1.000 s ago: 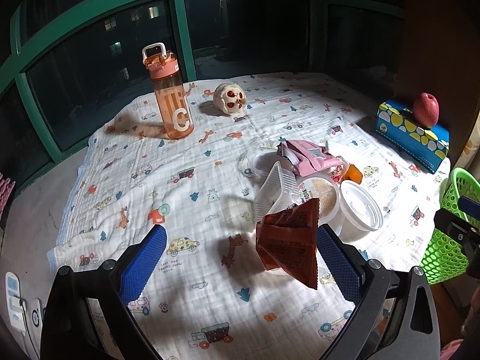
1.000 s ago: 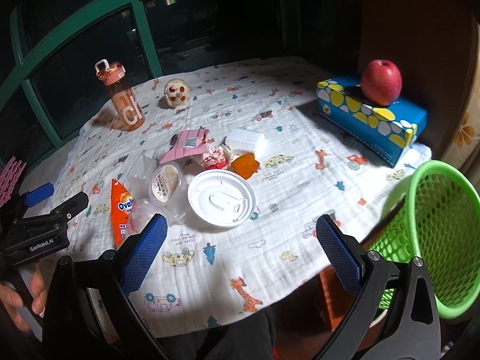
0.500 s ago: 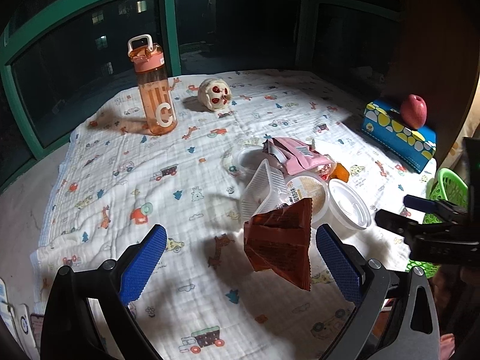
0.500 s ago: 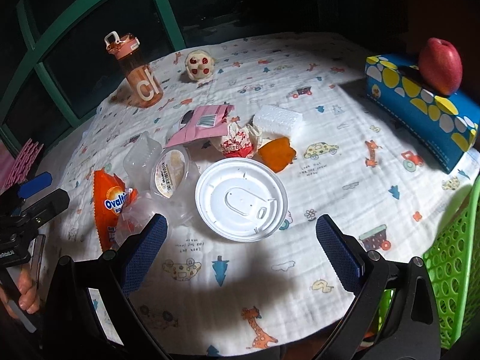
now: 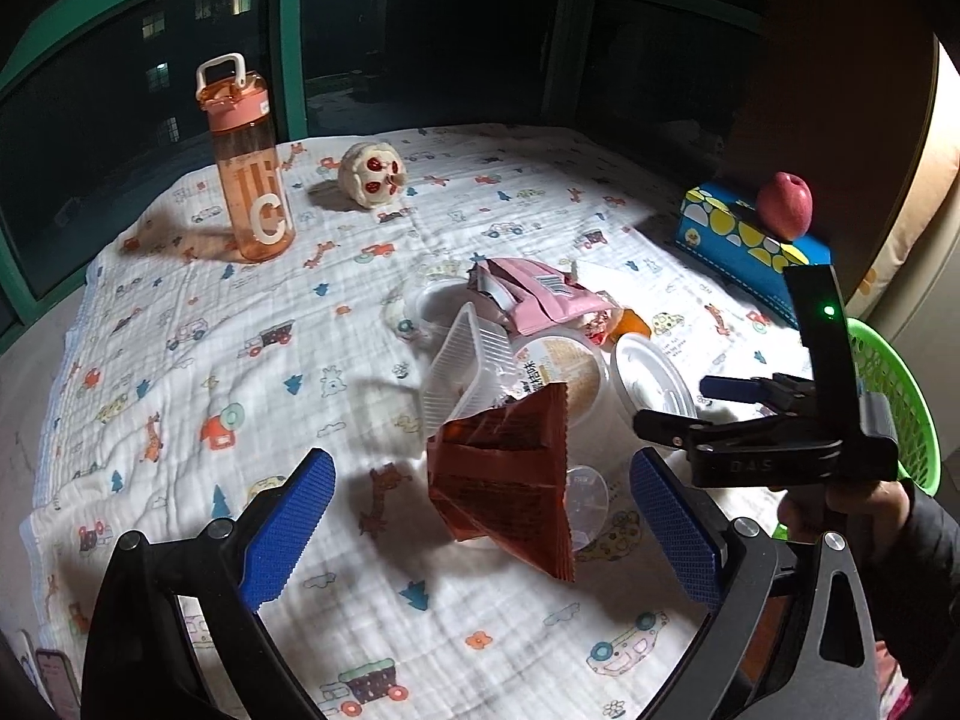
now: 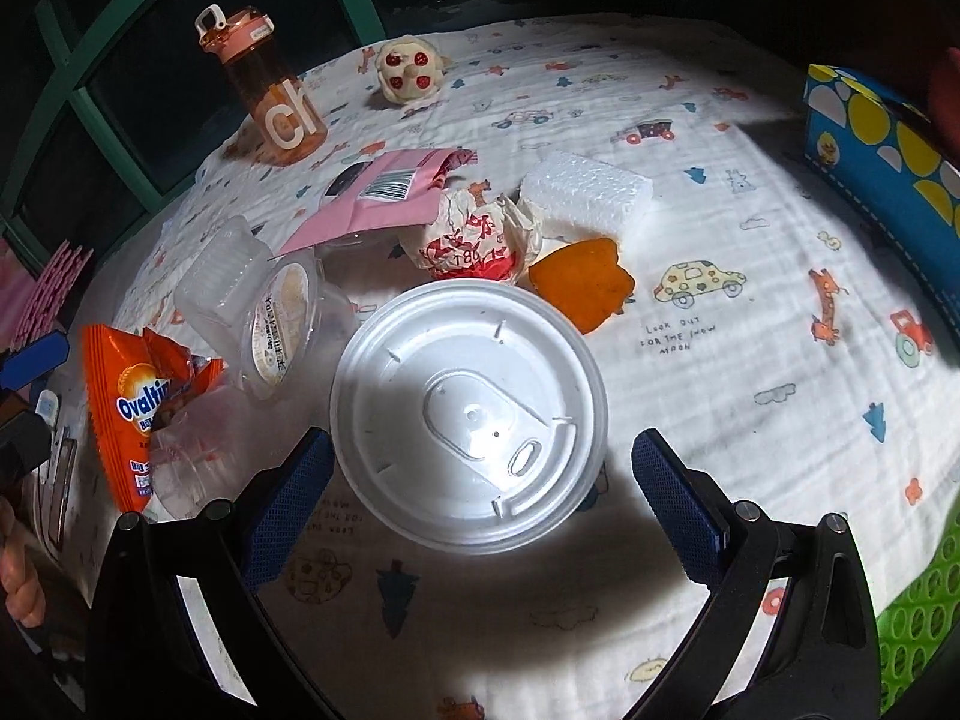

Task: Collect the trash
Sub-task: 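Move the left tool onto the orange Ovaltine wrapper and close it, then lift the orange wrapper with the left tool and carry it over the green basket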

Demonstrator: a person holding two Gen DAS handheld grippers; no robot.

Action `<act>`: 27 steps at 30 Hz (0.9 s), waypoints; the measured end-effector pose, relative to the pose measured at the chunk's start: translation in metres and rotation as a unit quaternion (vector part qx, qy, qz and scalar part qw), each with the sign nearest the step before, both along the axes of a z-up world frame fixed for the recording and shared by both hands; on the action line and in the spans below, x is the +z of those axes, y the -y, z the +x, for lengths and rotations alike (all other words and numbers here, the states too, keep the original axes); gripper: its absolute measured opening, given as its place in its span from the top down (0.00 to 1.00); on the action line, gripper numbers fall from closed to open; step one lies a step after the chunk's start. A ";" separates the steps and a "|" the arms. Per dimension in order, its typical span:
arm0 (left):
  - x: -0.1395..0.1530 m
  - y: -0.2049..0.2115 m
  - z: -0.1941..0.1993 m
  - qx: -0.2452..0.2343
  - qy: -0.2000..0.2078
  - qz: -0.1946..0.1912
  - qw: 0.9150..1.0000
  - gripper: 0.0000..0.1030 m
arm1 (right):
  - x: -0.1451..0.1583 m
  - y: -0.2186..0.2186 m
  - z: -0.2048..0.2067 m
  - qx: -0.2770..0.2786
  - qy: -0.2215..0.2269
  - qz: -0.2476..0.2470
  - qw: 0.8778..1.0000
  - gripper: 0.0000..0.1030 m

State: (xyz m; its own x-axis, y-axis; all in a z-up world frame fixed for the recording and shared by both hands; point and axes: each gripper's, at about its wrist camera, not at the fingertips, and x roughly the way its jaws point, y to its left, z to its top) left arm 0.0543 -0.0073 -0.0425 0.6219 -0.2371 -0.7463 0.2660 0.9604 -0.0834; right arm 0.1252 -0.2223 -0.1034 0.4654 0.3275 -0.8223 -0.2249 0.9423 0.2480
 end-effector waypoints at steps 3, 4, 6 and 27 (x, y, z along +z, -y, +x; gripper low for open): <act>-0.003 0.003 0.002 -0.008 -0.002 0.000 1.000 0.09 | -0.004 -0.001 0.006 0.005 -0.006 0.007 1.000 0.05; -0.004 0.005 0.003 -0.012 -0.003 0.000 1.000 0.12 | -0.006 -0.001 0.007 0.007 -0.008 0.007 1.000 0.05; -0.006 0.008 0.006 -0.021 -0.008 0.000 1.000 0.19 | -0.008 -0.002 0.008 0.006 -0.011 0.005 1.000 0.05; -0.021 0.003 0.017 -0.018 -0.044 -0.033 0.998 0.81 | 0.027 0.004 -0.026 -0.033 0.035 0.024 0.999 0.11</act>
State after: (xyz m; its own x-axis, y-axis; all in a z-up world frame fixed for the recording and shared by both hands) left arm 0.0714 -0.0101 -0.0634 0.5455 -0.3082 -0.7794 0.2887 0.9421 -0.1705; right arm 0.0988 -0.2265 -0.0760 0.5429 0.3321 -0.7713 -0.1811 0.9432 0.2786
